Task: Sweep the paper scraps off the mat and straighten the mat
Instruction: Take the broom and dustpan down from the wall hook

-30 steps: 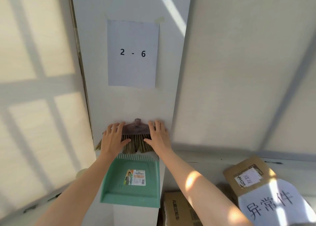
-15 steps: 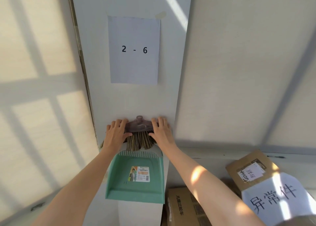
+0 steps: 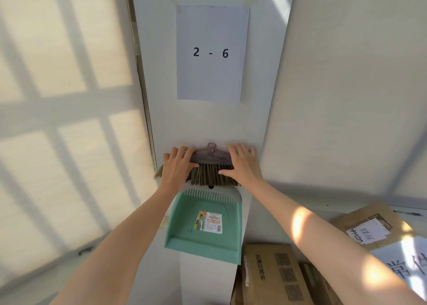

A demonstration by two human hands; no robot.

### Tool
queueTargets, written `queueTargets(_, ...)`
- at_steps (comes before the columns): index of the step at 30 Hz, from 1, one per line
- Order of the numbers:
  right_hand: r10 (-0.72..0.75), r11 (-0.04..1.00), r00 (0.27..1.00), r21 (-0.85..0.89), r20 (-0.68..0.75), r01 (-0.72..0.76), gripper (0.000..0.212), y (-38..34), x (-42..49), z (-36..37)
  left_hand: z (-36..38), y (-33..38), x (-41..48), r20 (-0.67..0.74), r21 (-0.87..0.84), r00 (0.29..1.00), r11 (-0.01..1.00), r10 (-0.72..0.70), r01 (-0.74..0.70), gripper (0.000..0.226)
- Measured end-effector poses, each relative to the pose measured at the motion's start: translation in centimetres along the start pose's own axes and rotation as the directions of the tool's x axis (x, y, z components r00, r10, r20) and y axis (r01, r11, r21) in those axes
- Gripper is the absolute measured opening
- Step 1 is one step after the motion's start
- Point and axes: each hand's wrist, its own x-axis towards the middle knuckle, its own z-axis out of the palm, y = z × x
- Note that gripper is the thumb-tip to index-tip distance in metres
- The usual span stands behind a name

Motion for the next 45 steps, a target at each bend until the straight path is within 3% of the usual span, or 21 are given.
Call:
queueTargets(5,0.032,0.938,0.978,0.333,0.207,-0.101,0.07,0.1,2.2,-2.7,-0.4,-0.3,-0.2,-0.115,-0.005,0.992,0.999,0.045,-0.045,0.041)
queueTargets(9,-0.126,0.862,0.872,0.488,0.474,-0.14,0.053,0.2,3.9,-4.3,-1.3,0.0,-0.2,-0.172,0.016,0.983,0.998,0.07,-0.069,0.039)
queueTargets(13,-0.144,0.85,0.887,0.514,0.438,-0.116,0.05,-0.4,4.4,-4.9,-2.4,0.0,-0.2,-0.249,-0.02,0.966,0.997,0.066,-0.073,0.035)
queueTargets(17,-0.137,0.823,0.937,0.563,0.32,-0.072,0.029,-1.4,4.1,-5.3,-2.7,-0.4,-0.1,-0.237,-0.133,0.972,0.991,-0.004,-0.029,0.041)
queueTargets(19,-0.1,0.841,0.952,0.535,0.291,-0.075,0.033,-1.1,4.0,-5.6,-2.8,-0.9,-0.5,-0.261,-0.201,0.965,0.979,-0.038,-0.015,0.041)
queueTargets(21,-0.05,0.864,0.961,0.494,0.273,-0.095,0.042,-0.3,3.8,-5.9,-2.4,-2.3,-1.8,-0.326,-0.171,0.944,0.978,0.057,-0.119,0.029)
queueTargets(22,-0.032,0.862,0.963,0.495,0.267,-0.109,0.046,0.2,3.6,-6.0,-2.1,-3.2,-2.7,-0.292,-0.124,0.943,0.971,0.159,-0.202,0.026)
queueTargets(24,-0.014,0.844,0.965,0.521,0.263,-0.13,0.053,1.1,3.3,-6.3,-1.3,-4.8,-4.5,0.017,-0.118,0.962,0.956,0.272,-0.268,0.037)
queueTargets(26,-0.011,0.839,0.964,0.527,0.266,-0.136,0.054,1.7,3.1,-6.6,-0.1,-5.4,-5.5,0.379,-0.122,0.903,0.979,0.201,-0.166,0.06)
queueTargets(27,-0.008,0.838,0.964,0.527,0.266,-0.138,0.053,1.8,2.9,-6.8,0.6,-5.2,-5.5,0.462,-0.126,0.872,0.985,0.164,-0.118,0.072)
queueTargets(29,0.003,0.83,0.964,0.537,0.267,-0.151,0.048,1.8,2.4,-7.1,1.6,-3.9,-5.0,0.501,-0.162,0.846,0.98,0.181,-0.114,0.086)
queueTargets(33,0.034,0.81,0.959,0.555,0.281,-0.191,0.044,1.7,1.2,-6.9,2.8,-0.8,-2.9,0.542,-0.168,0.795,0.962,0.272,-0.215,0.092)
queueTargets(38,0.07,0.791,0.94,0.555,0.335,-0.257,0.05,2.4,-0.3,-5.9,3.2,1.4,-1.3,0.58,-0.184,0.766,0.961,0.277,-0.208,0.087)
queueTargets(45,0.193,0.8,0.933,0.501,0.304,-0.329,0.058,3.0,-1.9,-4.8,2.9,1.7,-0.1,0.647,-0.159,0.73,0.976,0.219,-0.151,0.075)
